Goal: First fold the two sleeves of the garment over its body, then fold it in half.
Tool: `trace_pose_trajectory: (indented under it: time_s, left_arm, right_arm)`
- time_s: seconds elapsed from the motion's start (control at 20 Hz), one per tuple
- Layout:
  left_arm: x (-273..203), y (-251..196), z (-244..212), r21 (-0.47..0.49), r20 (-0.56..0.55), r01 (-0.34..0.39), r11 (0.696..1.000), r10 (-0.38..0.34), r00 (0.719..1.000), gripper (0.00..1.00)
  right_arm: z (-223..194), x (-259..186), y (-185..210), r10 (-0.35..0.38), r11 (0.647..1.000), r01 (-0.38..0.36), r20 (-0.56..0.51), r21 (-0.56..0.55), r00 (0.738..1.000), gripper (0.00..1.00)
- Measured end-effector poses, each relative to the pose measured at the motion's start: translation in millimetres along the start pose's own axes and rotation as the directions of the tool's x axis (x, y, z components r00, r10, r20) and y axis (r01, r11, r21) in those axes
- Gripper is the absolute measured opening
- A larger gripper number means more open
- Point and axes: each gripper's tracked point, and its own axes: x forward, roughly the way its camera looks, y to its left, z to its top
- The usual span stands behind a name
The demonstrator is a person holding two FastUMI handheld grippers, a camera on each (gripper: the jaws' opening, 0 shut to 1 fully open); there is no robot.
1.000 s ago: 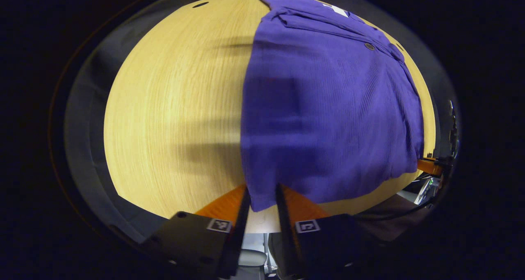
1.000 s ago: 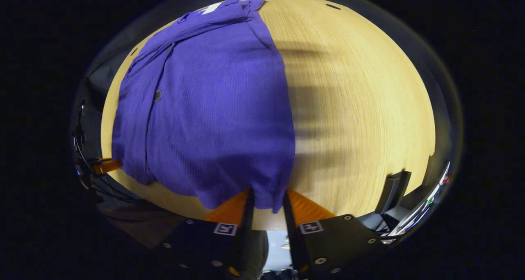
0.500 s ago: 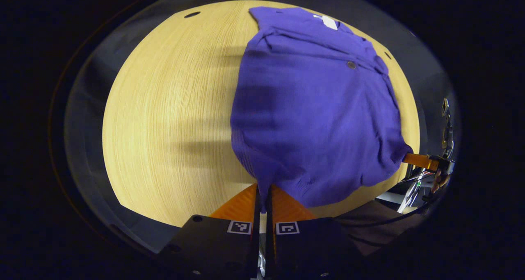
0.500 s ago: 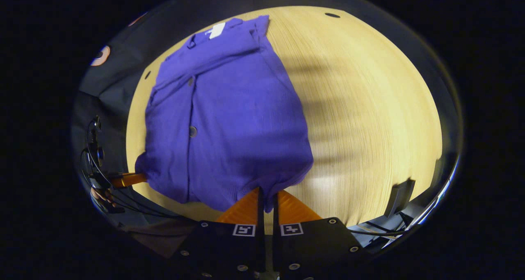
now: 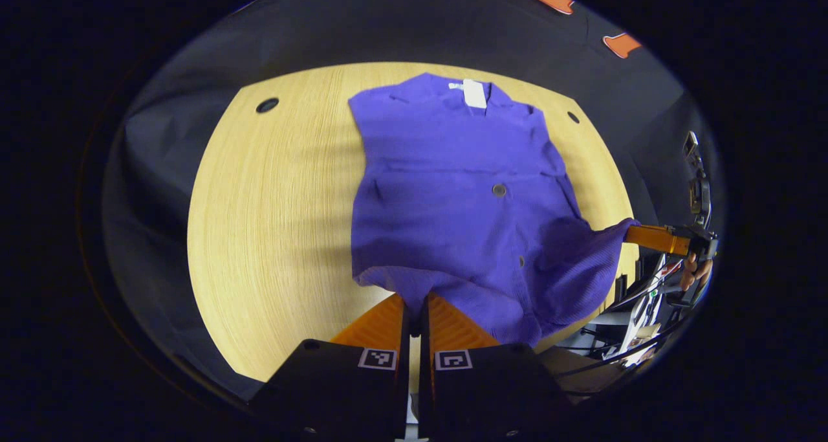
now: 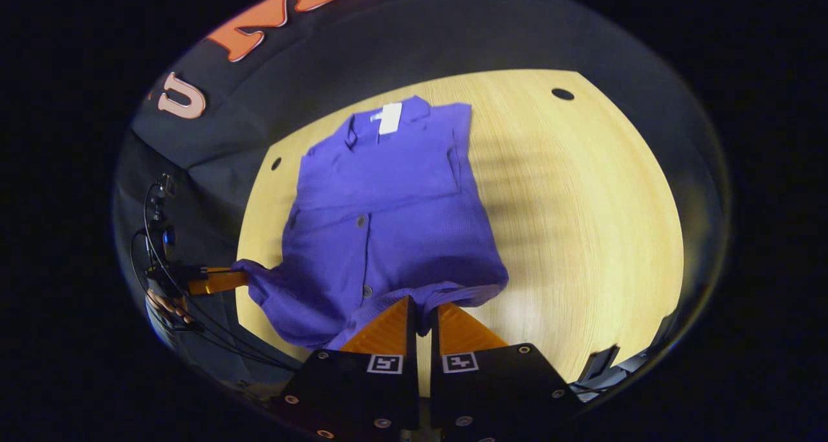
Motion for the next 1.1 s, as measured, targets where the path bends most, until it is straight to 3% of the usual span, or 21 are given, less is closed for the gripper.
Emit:
trace_pose_trajectory:
  time_s: [0.35, 0.85, 1.0, 1.1]
  left_arm:
    - [-13, -2, 116, 0.012, 0.126, -0.006, 1.000, 0.004, 0.992, 0.07]
    - [26, 41, 279, 0.035, 0.231, -0.170, 0.985, 0.158, 0.960, 0.07]
    - [38, 57, 318, 0.065, 0.298, -0.258, 0.964, 0.228, 0.927, 0.07]
    - [29, 60, 345, 0.057, 0.392, -0.307, 0.950, 0.261, 0.882, 0.09]
  right_arm:
    - [113, -6, 3, -0.001, 0.999, 0.005, 0.124, -0.038, 0.992, 0.07]
    - [247, 47, -3, -0.024, 0.999, 0.031, 0.195, -0.033, 0.980, 0.07]
    - [279, 60, -5, -0.031, 0.999, 0.041, 0.246, -0.036, 0.969, 0.07]
    - [296, 58, -1, -0.011, 0.998, 0.027, 0.278, -0.052, 0.961, 0.12]
